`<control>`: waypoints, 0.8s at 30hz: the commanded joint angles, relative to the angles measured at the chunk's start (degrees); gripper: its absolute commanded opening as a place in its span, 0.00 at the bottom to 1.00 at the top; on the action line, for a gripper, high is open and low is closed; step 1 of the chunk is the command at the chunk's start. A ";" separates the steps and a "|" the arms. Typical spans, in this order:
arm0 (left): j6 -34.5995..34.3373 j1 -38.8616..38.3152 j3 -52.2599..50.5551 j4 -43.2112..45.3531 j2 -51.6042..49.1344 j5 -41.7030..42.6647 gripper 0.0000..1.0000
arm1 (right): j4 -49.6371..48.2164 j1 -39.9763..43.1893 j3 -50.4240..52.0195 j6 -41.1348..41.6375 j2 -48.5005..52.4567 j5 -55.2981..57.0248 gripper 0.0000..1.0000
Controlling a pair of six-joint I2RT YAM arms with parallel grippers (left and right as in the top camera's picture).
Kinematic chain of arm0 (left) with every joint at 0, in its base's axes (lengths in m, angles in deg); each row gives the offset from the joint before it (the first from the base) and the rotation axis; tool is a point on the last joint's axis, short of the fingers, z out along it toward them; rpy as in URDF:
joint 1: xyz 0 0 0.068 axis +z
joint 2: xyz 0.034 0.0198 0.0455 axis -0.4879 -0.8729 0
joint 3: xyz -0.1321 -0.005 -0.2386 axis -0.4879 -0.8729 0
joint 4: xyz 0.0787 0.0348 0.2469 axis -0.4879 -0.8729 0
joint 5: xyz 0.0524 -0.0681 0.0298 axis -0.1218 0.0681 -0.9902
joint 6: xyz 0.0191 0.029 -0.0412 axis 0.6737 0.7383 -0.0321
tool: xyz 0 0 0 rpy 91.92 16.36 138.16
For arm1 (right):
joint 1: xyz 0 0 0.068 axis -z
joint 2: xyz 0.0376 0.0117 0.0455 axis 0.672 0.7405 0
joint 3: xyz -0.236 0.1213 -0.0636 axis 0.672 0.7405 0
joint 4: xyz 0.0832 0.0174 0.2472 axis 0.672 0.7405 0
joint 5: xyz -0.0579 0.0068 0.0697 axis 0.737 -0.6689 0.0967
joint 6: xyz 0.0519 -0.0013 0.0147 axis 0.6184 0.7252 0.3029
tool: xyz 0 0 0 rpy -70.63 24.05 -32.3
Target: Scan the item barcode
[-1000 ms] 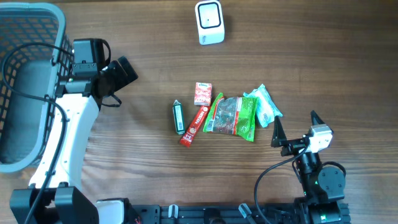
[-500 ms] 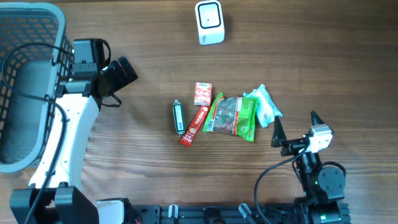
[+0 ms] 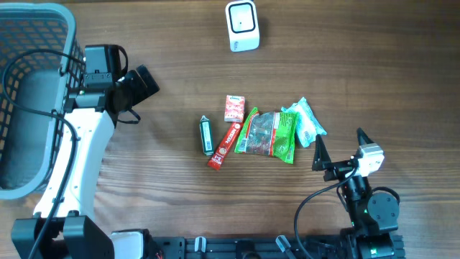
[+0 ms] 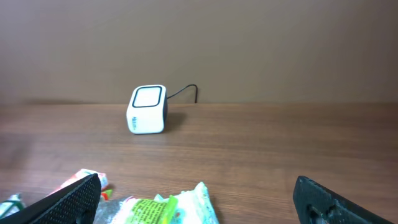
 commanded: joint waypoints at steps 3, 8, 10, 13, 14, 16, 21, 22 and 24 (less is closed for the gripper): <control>-0.11 0.22 0.90 -0.04 0.33 -0.35 1.00 | -1.90 -0.09 0.04 8.17 -0.22 -5.22 1.00; -0.11 0.22 0.90 -0.04 0.33 -0.35 1.00 | 4.24 -0.09 -7.69 8.74 0.68 -4.35 1.00; -0.11 0.22 0.90 -0.04 0.33 -0.35 1.00 | 8.20 -0.09 -15.63 8.61 4.98 -4.22 1.00; -0.11 0.22 0.90 -0.04 0.33 -0.35 1.00 | 17.44 -0.09 -32.44 7.67 19.85 -4.81 1.00; -0.11 0.22 0.90 -0.04 0.33 -0.35 1.00 | 20.94 -0.09 -37.99 5.90 25.33 -5.90 1.00; -0.11 0.22 0.90 -0.04 0.33 -0.35 1.00 | 29.33 -0.09 -48.74 4.20 35.56 -6.64 1.00; -0.11 0.22 0.90 -0.04 0.33 -0.35 1.00 | 50.38 -0.09 -71.82 1.05 59.84 -9.90 1.00; -0.11 0.22 0.90 -0.04 0.33 -0.35 1.00 | 50.99 -0.09 -73.42 1.33 63.45 -12.07 1.00; -0.11 0.22 0.90 -0.04 0.33 -0.35 1.00 | 51.10 -0.09 -73.50 1.75 67.80 -17.44 1.00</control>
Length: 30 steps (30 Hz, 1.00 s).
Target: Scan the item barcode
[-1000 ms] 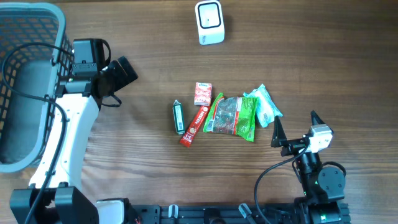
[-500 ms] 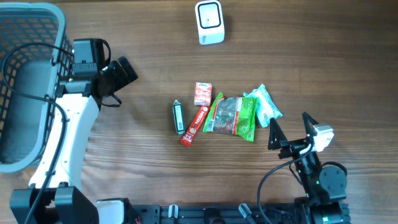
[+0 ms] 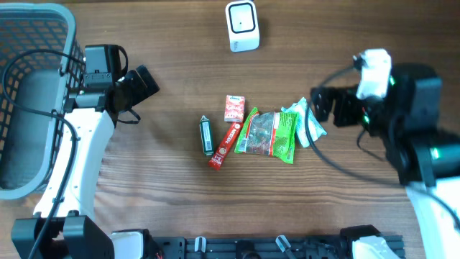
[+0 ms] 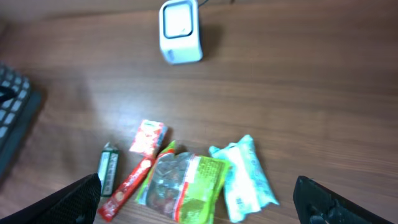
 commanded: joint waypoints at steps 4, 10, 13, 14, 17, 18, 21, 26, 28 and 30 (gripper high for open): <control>-0.11 0.22 0.81 0.09 0.35 -0.37 1.00 | 4.42 -0.85 -1.29 3.30 11.74 -14.38 0.66; -0.11 0.22 0.81 0.09 0.35 -0.37 1.00 | 5.92 -11.65 3.43 10.58 18.95 -4.39 0.57; -0.11 0.22 0.81 0.09 0.35 -0.37 1.00 | 4.61 -16.96 6.93 17.25 22.53 4.59 0.62; -0.11 0.22 0.81 0.09 0.35 -0.37 1.00 | 2.75 -18.25 8.46 17.35 23.91 4.74 0.63; -0.11 0.22 0.81 0.09 0.35 -0.37 1.00 | -3.10 -20.20 12.79 17.35 27.56 4.79 0.64; -0.11 0.22 0.81 0.09 0.35 -0.37 1.00 | -5.27 -20.20 14.34 17.42 29.14 5.79 0.64; -0.11 0.22 0.81 0.09 0.35 -0.37 1.00 | -6.14 -20.20 16.13 18.45 32.81 13.31 0.64; -0.11 0.22 0.81 0.09 0.35 -0.37 1.00 | -5.33 -18.12 14.12 18.14 33.27 17.92 0.61; -0.11 0.22 0.81 0.09 0.35 -0.37 1.00 | -4.22 -15.96 10.34 10.36 32.65 8.98 0.62; -0.11 0.22 0.81 0.09 0.35 -0.37 1.00 | -0.17 -13.16 5.62 7.54 31.80 5.99 0.62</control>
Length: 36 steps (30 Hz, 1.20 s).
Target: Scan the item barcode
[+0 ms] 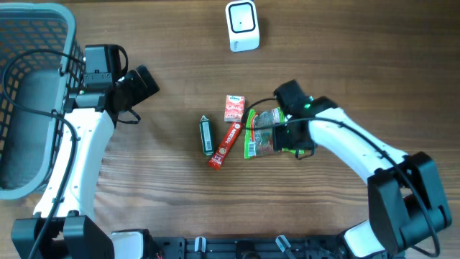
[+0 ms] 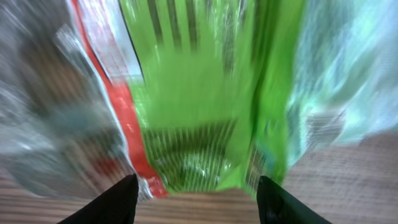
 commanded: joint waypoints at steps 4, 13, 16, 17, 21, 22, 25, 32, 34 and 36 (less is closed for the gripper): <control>-0.11 0.22 0.81 0.07 0.35 -0.35 1.00 | 6.05 12.55 -9.18 -11.89 -1.36 -5.42 0.62; -0.11 0.22 0.81 0.07 0.35 -0.35 1.00 | -7.21 21.16 -1.25 -19.34 0.87 -9.14 0.53; -0.11 0.22 0.81 0.07 0.35 -0.35 1.00 | -12.20 21.20 0.87 -19.52 0.90 -10.97 0.40; -0.11 0.22 0.81 0.07 0.35 -0.35 1.00 | -13.66 21.20 1.99 -19.43 0.92 -11.15 0.38; -0.11 0.22 0.81 0.07 0.35 -0.35 1.00 | -21.38 21.20 9.70 -18.93 0.96 -12.98 0.38; -0.11 0.22 0.81 0.07 0.35 -0.35 1.00 | -23.23 21.20 11.47 -18.01 0.96 -10.67 0.36; -0.11 0.22 0.81 0.07 0.35 -0.35 1.00 | -24.17 22.53 12.02 -10.97 0.79 -3.89 0.29; -0.11 0.22 0.81 0.07 0.35 -0.35 1.00 | -23.12 32.06 9.75 -8.15 -4.28 -16.04 0.49; -0.11 0.22 0.81 0.07 0.35 -0.35 1.00 | -22.01 32.35 9.75 -8.79 -4.94 -16.00 0.60; -0.11 0.22 0.81 0.07 0.35 -0.35 1.00 | -22.05 32.35 9.75 -13.92 -4.94 -16.02 0.64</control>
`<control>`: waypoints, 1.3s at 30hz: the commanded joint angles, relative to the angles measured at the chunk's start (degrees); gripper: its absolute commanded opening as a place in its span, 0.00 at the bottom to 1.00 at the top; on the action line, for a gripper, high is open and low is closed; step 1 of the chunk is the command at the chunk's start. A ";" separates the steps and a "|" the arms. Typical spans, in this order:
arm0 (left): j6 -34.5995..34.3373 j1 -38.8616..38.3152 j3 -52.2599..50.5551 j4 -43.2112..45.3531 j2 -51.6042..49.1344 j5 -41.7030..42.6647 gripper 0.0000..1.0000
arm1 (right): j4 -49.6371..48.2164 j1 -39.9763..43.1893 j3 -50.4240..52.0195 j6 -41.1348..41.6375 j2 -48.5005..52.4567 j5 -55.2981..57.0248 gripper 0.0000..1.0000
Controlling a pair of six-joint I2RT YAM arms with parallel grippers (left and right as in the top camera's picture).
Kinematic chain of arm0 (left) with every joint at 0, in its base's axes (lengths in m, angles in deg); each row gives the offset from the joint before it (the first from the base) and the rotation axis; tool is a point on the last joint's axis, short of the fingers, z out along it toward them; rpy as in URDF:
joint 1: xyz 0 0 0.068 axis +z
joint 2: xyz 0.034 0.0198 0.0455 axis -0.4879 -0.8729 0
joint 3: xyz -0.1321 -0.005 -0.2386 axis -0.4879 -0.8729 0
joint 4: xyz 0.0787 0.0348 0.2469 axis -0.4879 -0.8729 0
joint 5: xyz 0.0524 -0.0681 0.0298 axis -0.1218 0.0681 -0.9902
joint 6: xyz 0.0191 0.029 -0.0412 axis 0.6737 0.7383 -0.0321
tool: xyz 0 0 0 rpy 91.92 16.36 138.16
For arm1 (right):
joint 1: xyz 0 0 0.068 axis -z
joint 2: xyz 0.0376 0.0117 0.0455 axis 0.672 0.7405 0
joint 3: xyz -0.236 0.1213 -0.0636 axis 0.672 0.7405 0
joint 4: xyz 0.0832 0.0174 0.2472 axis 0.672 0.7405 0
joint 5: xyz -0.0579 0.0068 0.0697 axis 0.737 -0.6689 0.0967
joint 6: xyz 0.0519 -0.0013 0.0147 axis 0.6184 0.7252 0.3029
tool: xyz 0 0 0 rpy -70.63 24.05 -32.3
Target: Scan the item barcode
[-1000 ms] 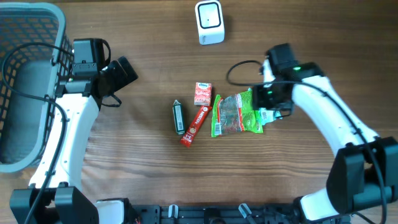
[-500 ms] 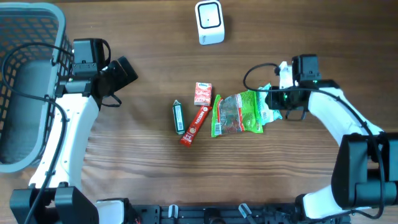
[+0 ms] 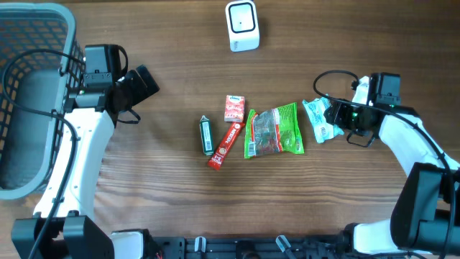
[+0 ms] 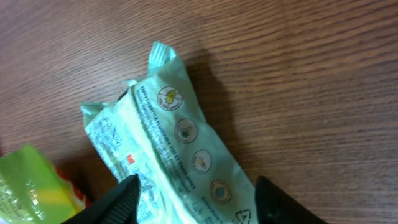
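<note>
A mint-green wipes pack (image 4: 180, 143) lies lengthwise between the fingers of my right gripper (image 4: 195, 186), which is shut on its near end. Overhead, the same pack (image 3: 320, 119) sits just right of a green snack bag (image 3: 275, 131), with the right gripper (image 3: 338, 117) at its right end. The white barcode scanner (image 3: 243, 26) stands at the table's far edge, well away from the pack. My left gripper (image 3: 146, 80) hovers at the left by the basket, holding nothing I can see; its jaws do not show clearly.
A small red box (image 3: 234, 108), a red stick pack (image 3: 224, 144) and a dark green stick (image 3: 206, 134) lie left of the snack bag. A grey wire basket (image 3: 69, 43) fills the far left corner. The right arm's cable loops above the pack.
My right gripper was low over the green snack bag; now it is further right, shut on the mint pack. The pack has shifted right, clear of the snack bag, which has turned slightly.
My right gripper stood wide open at the table's near right. It was then high over the right side, looking down on the items and scanner. Then it was down among the snack bag and mint pack with narrowed jaws. Now it grips the mint pack. The left arm has not moved.
</note>
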 commanded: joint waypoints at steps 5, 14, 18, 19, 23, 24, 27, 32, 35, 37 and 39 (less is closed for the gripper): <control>-0.11 0.22 0.81 0.09 0.35 -0.37 1.00 | 5.49 0.11 -0.11 -1.57 -0.81 -1.73 0.61; -0.11 0.22 0.81 0.09 0.35 -0.37 1.00 | 18.64 -1.05 -2.97 -8.33 -2.49 -13.11 0.59; -0.11 0.22 0.81 0.09 0.35 -0.37 1.00 | 14.36 -0.98 -8.26 -6.01 -3.17 1.25 0.33; -0.11 0.22 0.81 0.09 0.35 -0.37 1.00 | 12.35 -0.96 -8.13 -4.22 -2.67 4.59 0.14; -0.11 0.22 0.81 0.09 0.35 -0.37 1.00 | 9.27 -0.94 -8.04 -3.08 1.55 6.73 0.04; -0.11 0.22 0.81 0.09 0.35 -0.37 1.00 | 9.25 -0.94 -8.04 -1.77 3.21 8.55 0.04; -0.11 0.22 0.81 0.09 0.35 -0.37 1.00 | 9.70 -0.94 -8.04 1.03 7.56 12.41 0.04; -0.11 0.22 0.81 0.09 0.35 -0.37 1.00 | 21.18 -0.94 -7.78 -4.70 8.46 -5.22 0.05; -0.11 0.22 0.81 0.09 0.35 -0.37 1.00 | 22.99 -0.13 -9.14 -6.86 8.04 -6.99 0.15; -0.11 0.22 0.81 0.09 0.35 -0.37 1.00 | 22.91 0.20 -11.80 -6.69 8.02 -8.00 0.34; -0.11 0.22 0.81 0.09 0.35 -0.37 1.00 | 18.91 0.17 -12.35 -6.73 8.04 -8.00 0.53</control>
